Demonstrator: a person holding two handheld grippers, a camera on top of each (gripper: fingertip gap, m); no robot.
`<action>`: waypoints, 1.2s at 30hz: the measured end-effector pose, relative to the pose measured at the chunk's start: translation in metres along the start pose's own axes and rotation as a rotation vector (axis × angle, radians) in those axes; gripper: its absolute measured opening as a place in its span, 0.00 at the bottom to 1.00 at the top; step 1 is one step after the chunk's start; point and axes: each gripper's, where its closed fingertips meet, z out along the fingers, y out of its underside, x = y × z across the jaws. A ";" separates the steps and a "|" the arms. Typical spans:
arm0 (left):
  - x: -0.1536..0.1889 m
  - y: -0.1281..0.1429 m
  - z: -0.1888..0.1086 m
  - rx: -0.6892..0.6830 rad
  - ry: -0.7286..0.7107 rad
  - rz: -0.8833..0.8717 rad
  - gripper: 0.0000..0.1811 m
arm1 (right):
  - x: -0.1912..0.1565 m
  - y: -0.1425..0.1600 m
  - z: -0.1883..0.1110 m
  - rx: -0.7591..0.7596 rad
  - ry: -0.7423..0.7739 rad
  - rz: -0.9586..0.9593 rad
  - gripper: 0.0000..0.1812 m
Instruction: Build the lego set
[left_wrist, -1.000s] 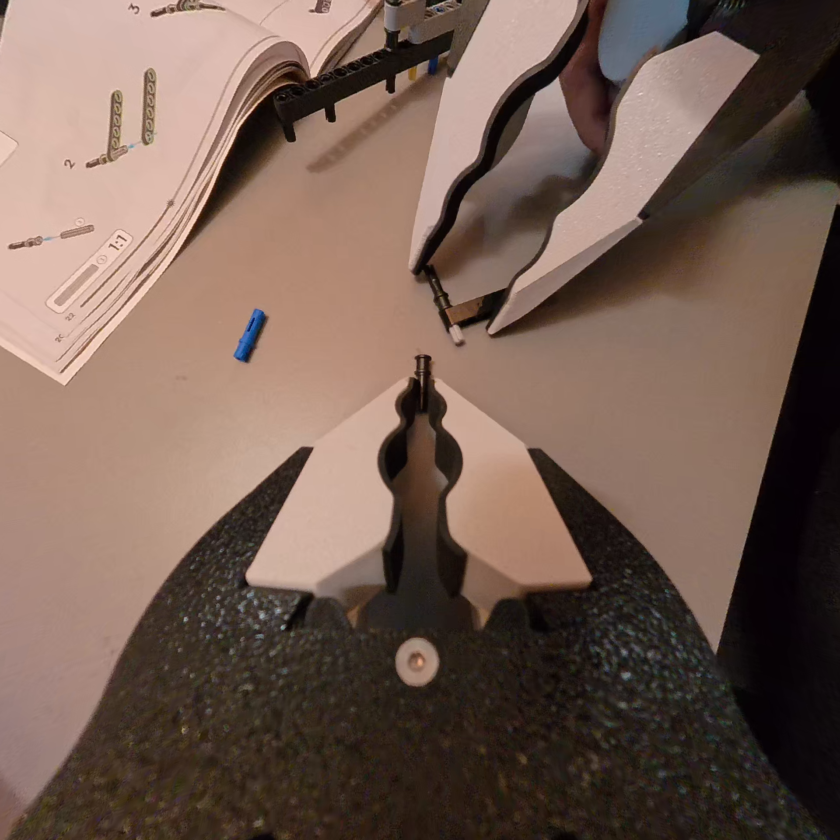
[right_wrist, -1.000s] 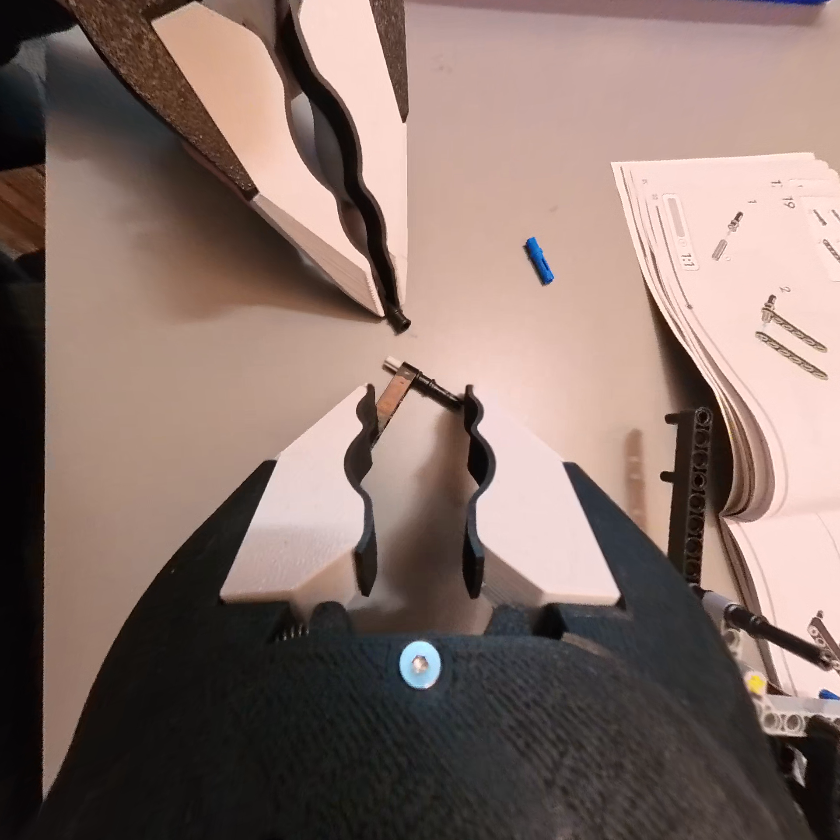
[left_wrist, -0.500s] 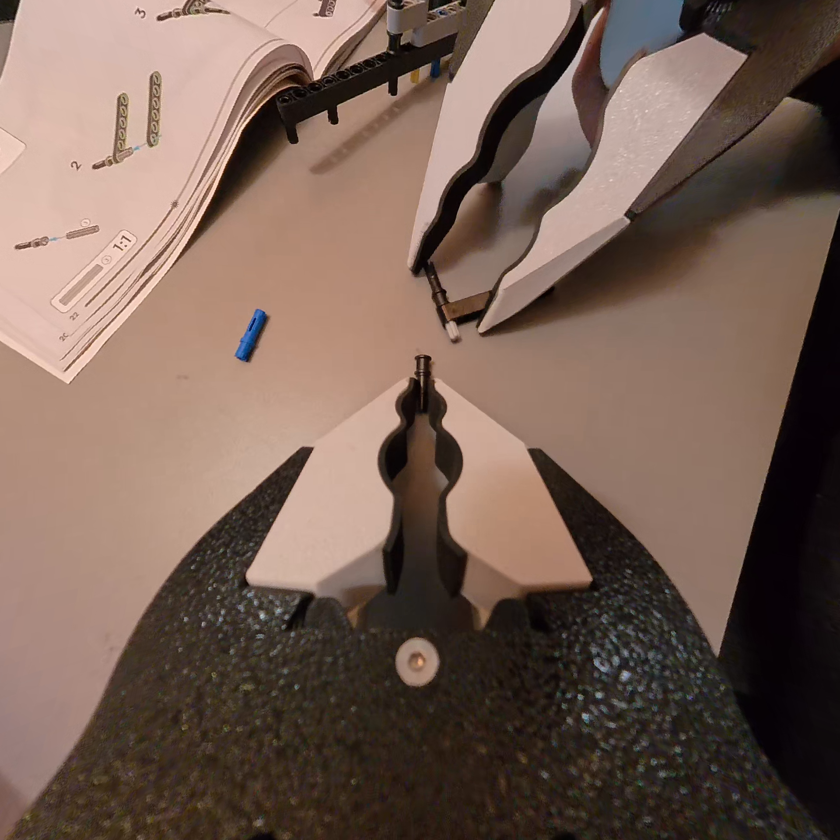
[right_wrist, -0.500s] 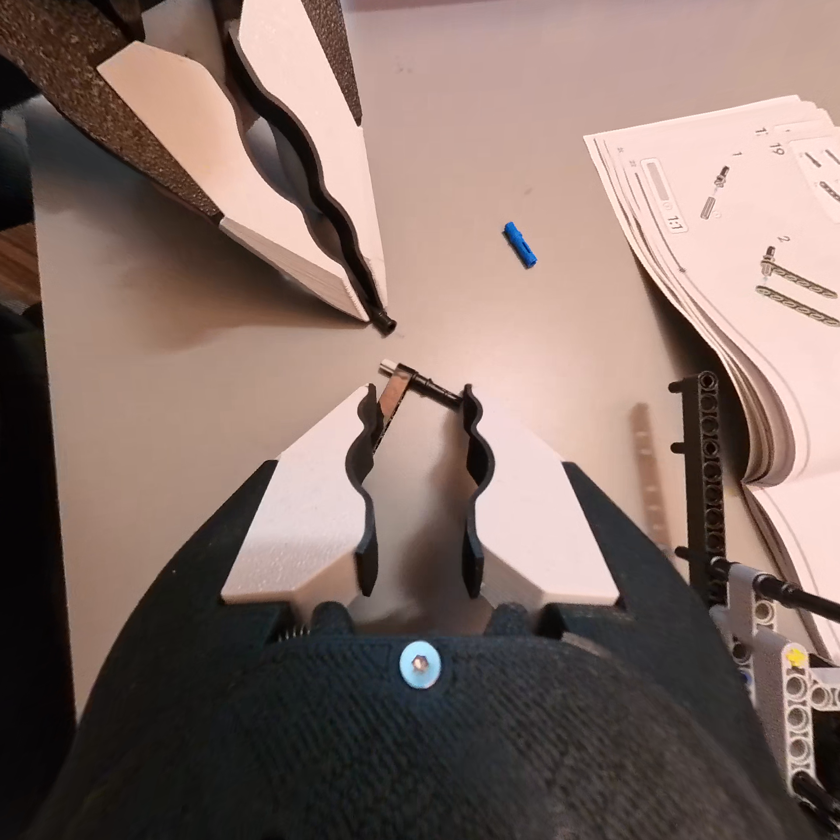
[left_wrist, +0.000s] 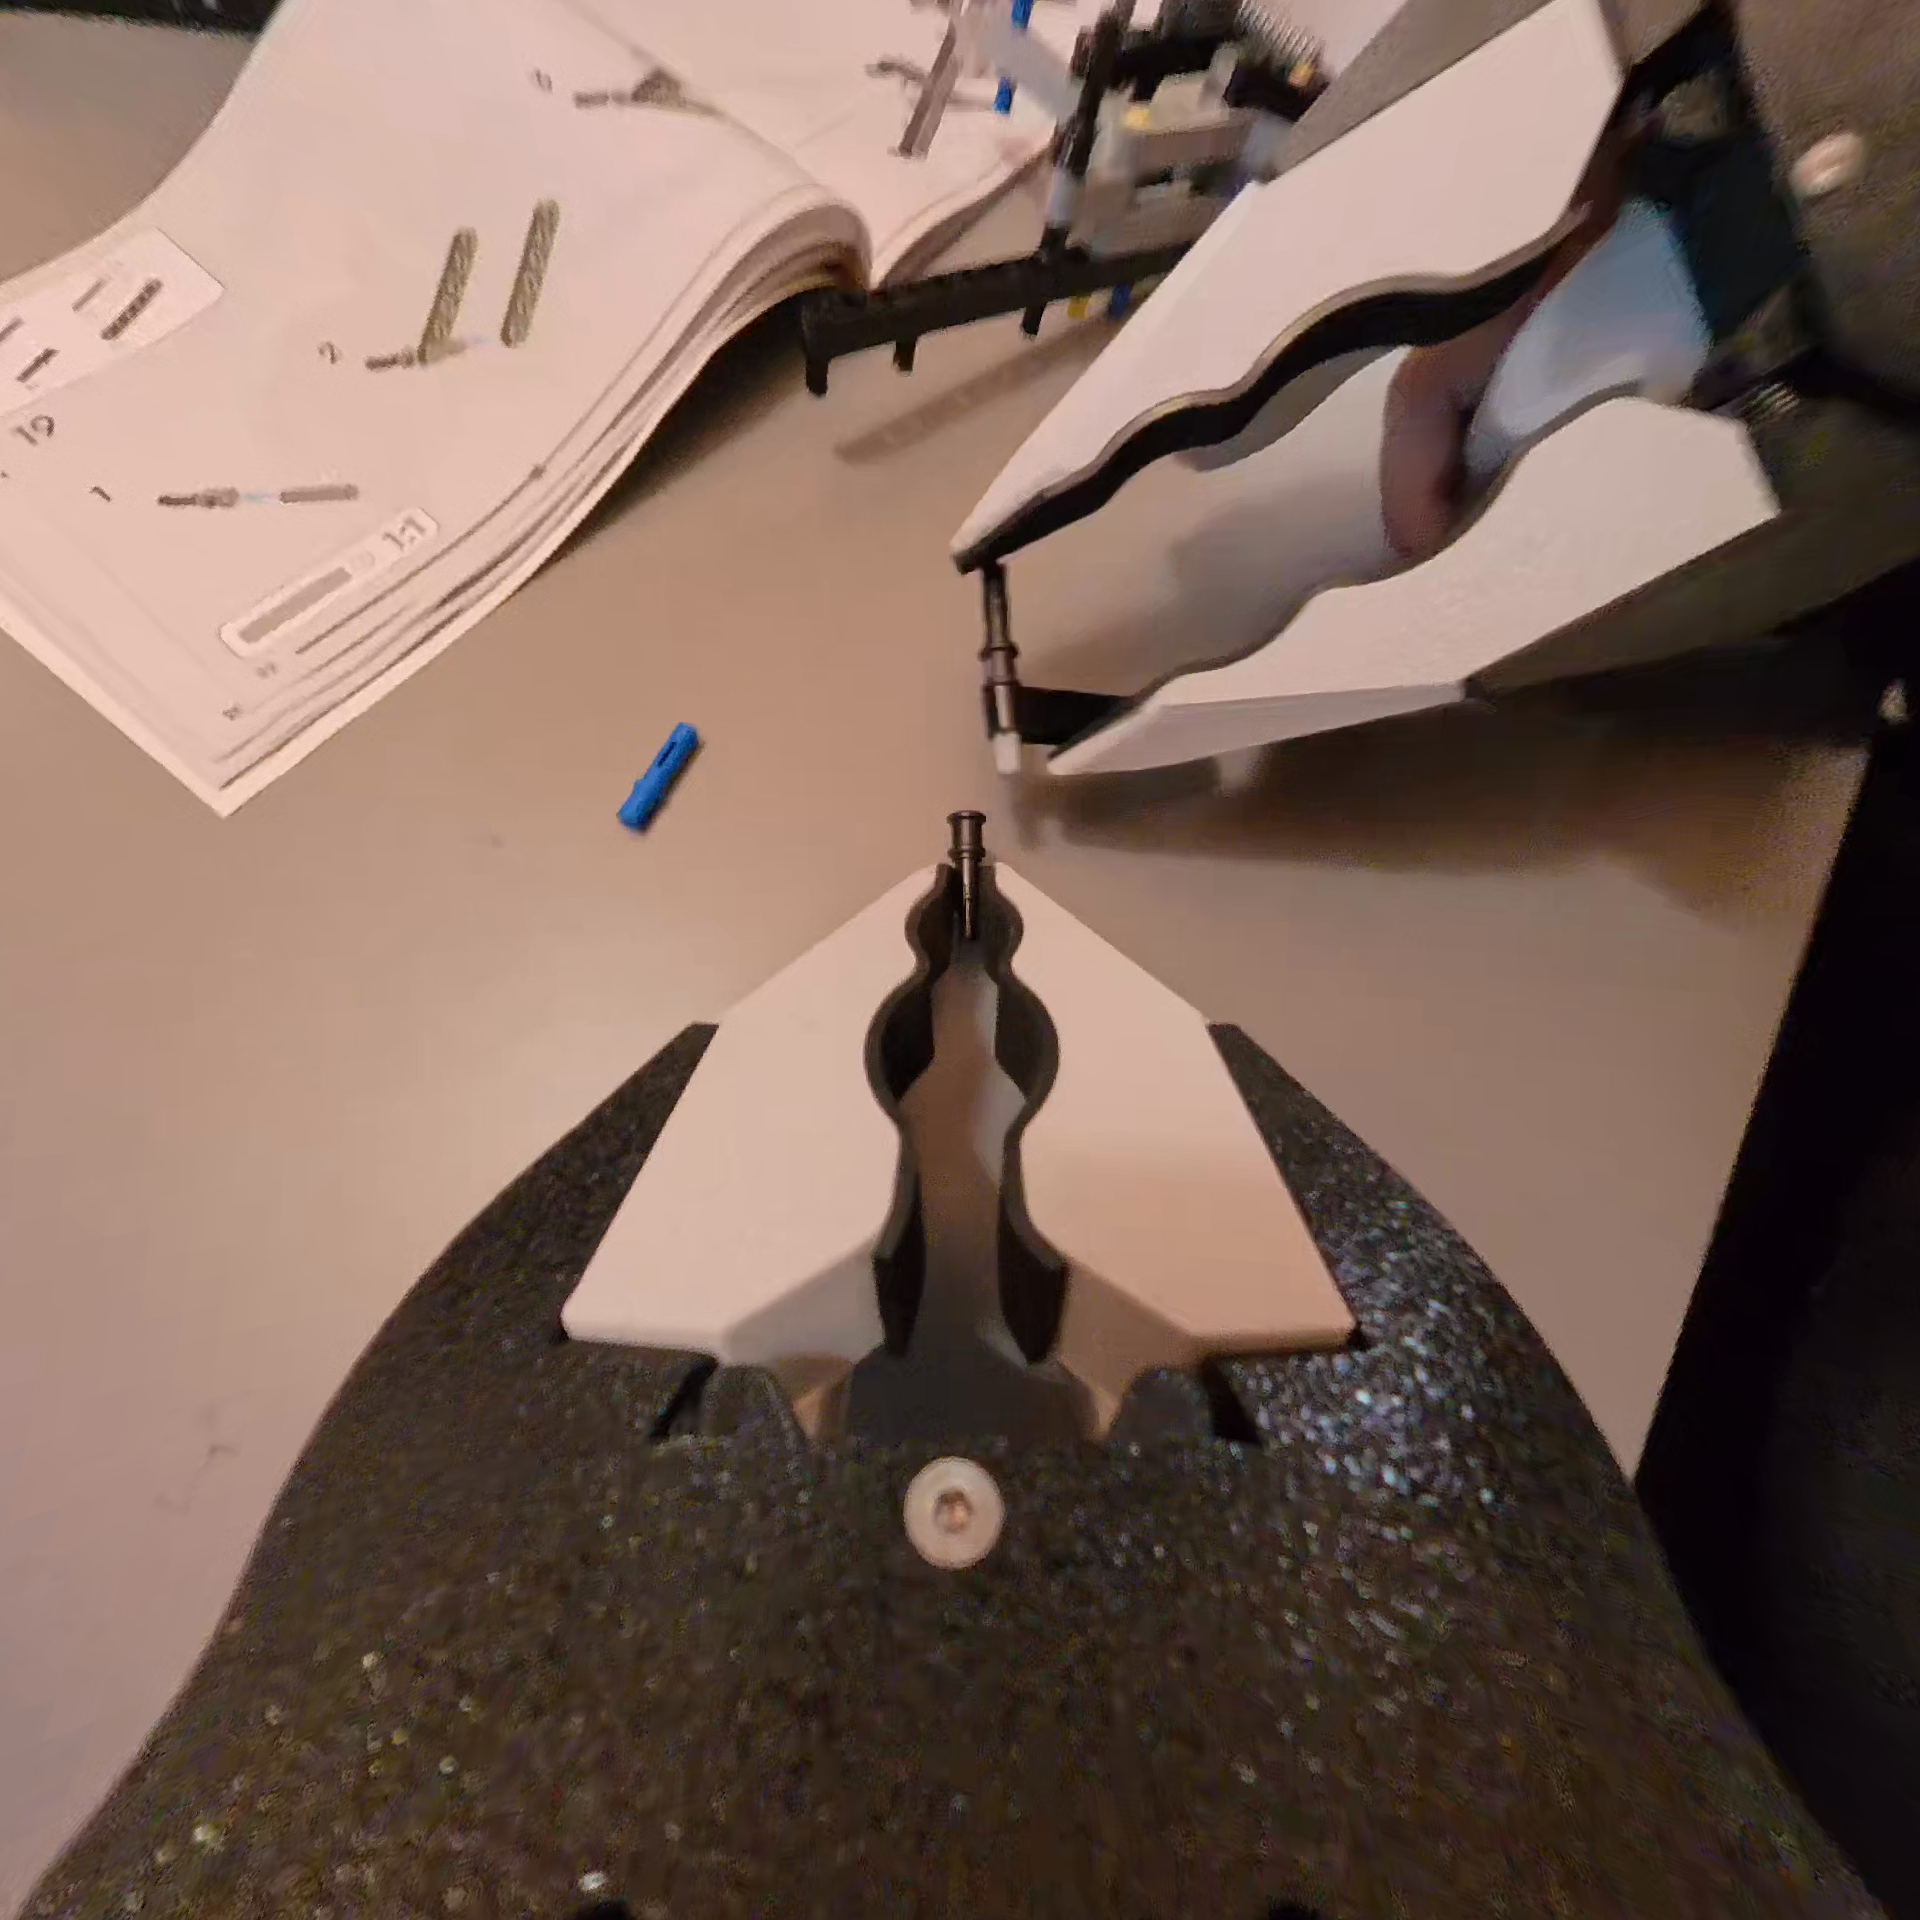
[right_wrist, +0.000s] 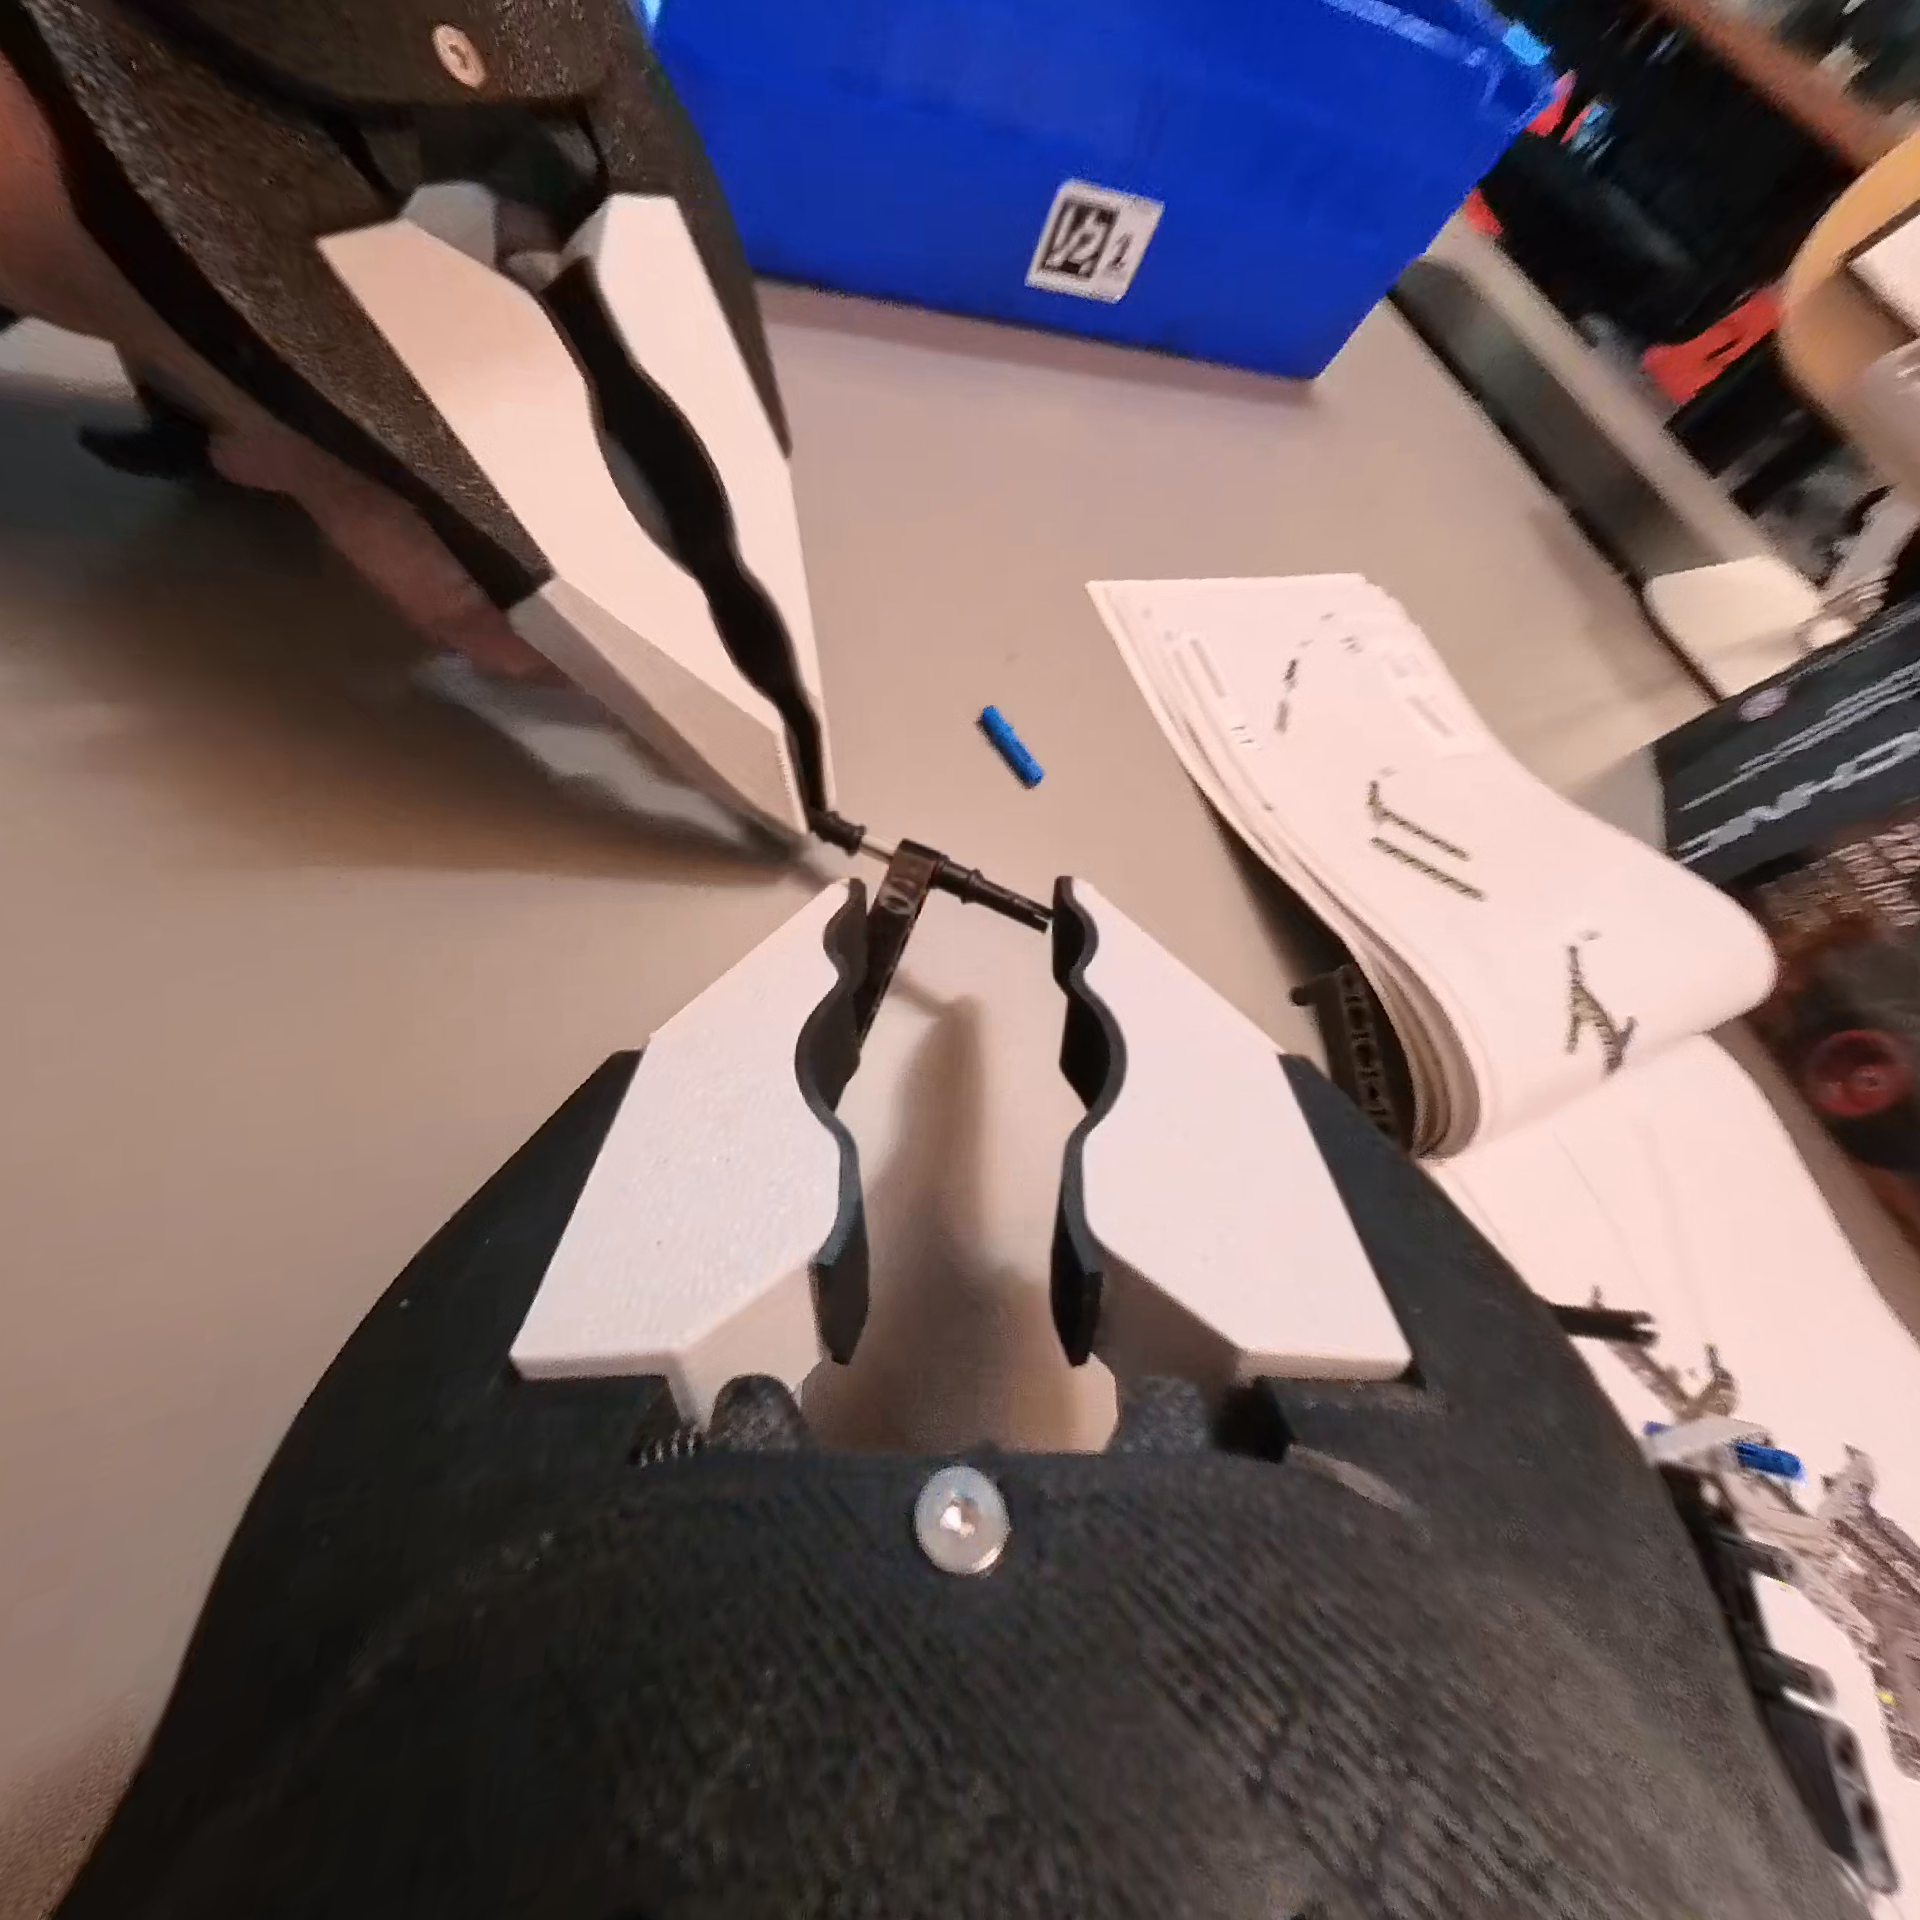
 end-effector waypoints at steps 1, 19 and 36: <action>0.002 -0.005 -0.002 0.031 0.019 -0.004 0.01 | 0.003 -0.002 -0.001 0.014 0.019 -0.005 0.18; -0.003 -0.016 -0.005 0.104 -0.023 -0.001 0.01 | 0.008 -0.013 0.002 0.074 0.146 -0.146 0.18; 0.002 -0.040 -0.017 0.280 0.093 -0.134 0.01 | -0.006 -0.032 -0.010 0.198 0.023 -0.088 0.00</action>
